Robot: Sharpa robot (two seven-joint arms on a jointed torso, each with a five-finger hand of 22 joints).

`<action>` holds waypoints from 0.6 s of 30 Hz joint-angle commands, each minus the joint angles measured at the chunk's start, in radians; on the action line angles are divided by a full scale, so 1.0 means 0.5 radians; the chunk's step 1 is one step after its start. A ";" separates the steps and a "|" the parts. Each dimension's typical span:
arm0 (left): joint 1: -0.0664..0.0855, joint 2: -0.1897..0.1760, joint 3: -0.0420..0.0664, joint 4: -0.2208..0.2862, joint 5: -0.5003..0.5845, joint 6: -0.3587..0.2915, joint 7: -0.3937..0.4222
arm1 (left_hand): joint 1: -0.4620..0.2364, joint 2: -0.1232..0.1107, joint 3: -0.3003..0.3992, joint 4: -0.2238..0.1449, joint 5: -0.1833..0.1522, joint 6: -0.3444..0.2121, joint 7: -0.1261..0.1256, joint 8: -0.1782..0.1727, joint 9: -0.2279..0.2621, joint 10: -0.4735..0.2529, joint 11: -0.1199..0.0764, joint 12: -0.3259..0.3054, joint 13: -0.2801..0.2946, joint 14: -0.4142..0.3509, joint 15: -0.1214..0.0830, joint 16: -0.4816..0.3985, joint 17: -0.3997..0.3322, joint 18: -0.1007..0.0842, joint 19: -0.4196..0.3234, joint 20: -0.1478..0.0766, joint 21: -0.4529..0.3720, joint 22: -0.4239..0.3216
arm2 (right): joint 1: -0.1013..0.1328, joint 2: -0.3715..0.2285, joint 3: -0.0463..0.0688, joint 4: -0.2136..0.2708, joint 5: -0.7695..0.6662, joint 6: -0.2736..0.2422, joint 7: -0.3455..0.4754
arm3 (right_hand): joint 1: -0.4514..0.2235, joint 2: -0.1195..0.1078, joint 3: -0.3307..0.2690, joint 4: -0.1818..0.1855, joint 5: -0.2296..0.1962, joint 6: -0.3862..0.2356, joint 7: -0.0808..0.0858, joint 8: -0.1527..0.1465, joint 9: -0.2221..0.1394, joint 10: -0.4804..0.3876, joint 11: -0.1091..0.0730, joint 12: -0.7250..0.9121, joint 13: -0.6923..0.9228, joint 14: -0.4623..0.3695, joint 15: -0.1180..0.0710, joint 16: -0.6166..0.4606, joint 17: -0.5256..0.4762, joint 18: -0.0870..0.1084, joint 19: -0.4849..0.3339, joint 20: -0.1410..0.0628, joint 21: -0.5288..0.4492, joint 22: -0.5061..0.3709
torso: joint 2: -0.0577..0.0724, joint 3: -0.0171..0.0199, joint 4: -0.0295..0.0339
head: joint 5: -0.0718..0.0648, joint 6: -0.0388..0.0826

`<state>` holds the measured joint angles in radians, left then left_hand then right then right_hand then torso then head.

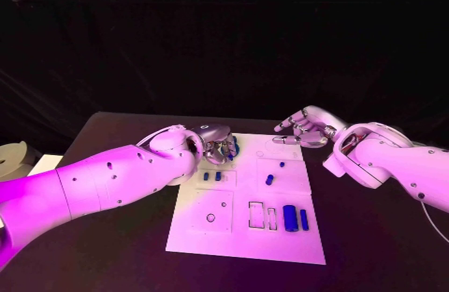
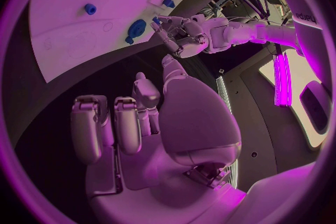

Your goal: Assemble the parts on the task board

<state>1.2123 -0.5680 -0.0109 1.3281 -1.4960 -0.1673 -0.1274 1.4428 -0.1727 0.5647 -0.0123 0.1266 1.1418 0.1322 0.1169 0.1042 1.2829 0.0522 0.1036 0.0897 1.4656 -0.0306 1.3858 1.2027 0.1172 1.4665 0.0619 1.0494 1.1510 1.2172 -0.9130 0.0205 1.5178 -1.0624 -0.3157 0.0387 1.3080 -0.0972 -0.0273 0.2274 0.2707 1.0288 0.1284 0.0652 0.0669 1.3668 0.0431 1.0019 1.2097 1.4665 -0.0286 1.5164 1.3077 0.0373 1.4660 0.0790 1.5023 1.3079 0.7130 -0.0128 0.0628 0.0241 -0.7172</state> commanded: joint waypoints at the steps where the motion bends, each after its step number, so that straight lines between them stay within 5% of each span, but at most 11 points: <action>1: 0.002 -0.046 0.011 0.043 0.112 -0.067 0.017 | -0.022 -0.003 0.004 -0.002 0.009 0.012 0.005 -0.012 0.002 0.005 0.013 -0.013 0.001 0.083 0.005 0.013 -0.002 -0.032 0.054 0.003 0.011 0.005 | -0.001 -0.001 0.000 0.002 -0.007 0.021 0.015 | 0.003 0.016 -0.012 0.000 0.010 0.012 0.001 0.006 0.002 -0.016 0.000 -0.008 0.000 0.163 0.000 -0.008 0.315 -0.008 0.048 0.001 -0.011 0.237 | 0.001 -0.0013 0.003 | 0.001 0.001; 18: 0.001 -0.185 0.019 0.059 0.166 0.028 -0.040 | -0.043 -0.007 -0.003 -0.003 0.006 0.020 0.002 -0.014 0.003 0.013 0.011 -0.018 0.003 0.082 0.004 0.014 -0.005 -0.033 0.054 0.003 0.021 0.014 | -0.001 -0.003 0.000 0.001 -0.007 0.021 0.015 | 0.003 0.019 -0.016 0.001 0.013 0.014 0.001 0.007 0.003 -0.016 0.000 -0.007 0.001 0.163 0.000 -0.008 0.314 -0.007 0.047 0.001 -0.012 0.235 | 0.004 -0.0029 -0.002 | 0.014 0.003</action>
<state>1.2123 -0.6608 -0.0017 1.3574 -1.4282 -0.1768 -0.1390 1.4309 -0.1767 0.5647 -0.0125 0.1266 1.1434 0.1338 0.1150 0.1045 1.2864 0.0555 0.0986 0.0903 1.4656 -0.0305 1.3858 1.2006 0.1172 1.4665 0.0620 1.0534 1.1573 1.2172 -0.9153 0.0205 1.5178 -1.0623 -0.3157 0.0387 1.3080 -0.0972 -0.0292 0.2293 0.2707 1.0289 0.1284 0.0652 0.0667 1.3668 0.0431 1.0019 1.2097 1.4664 -0.0286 1.5164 1.3075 0.0373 1.4660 0.0790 1.5023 1.3077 0.7144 -0.0143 0.0631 0.0295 -0.7152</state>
